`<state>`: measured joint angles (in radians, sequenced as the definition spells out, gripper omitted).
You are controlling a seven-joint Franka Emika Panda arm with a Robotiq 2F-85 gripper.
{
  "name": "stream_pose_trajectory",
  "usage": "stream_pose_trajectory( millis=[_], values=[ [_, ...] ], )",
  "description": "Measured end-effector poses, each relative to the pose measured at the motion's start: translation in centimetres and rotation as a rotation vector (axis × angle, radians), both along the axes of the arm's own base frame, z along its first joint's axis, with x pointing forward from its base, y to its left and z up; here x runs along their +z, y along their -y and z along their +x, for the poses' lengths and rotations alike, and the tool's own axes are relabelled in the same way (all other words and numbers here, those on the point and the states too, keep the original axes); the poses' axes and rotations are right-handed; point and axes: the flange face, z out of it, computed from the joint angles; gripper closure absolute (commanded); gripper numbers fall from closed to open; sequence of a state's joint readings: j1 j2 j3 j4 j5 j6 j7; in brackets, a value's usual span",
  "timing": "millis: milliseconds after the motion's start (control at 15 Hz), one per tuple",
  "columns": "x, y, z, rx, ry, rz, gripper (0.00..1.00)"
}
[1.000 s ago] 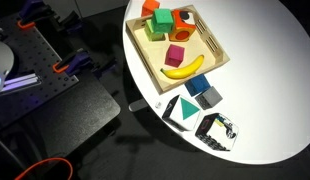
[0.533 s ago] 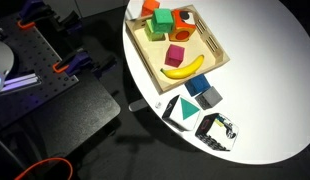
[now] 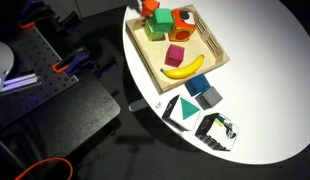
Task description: Put the orange block in the box
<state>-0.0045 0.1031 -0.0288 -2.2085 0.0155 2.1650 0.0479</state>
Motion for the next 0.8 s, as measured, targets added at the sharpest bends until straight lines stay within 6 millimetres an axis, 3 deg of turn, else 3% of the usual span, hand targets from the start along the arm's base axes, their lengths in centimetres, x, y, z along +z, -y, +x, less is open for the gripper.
stream_pose_trajectory(
  millis=[400,800],
  values=[
    [-3.7,1.0,0.6,0.036,-0.065,-0.024,0.00],
    [-4.0,1.0,0.6,0.226,-0.070,0.008,0.00]
  ],
)
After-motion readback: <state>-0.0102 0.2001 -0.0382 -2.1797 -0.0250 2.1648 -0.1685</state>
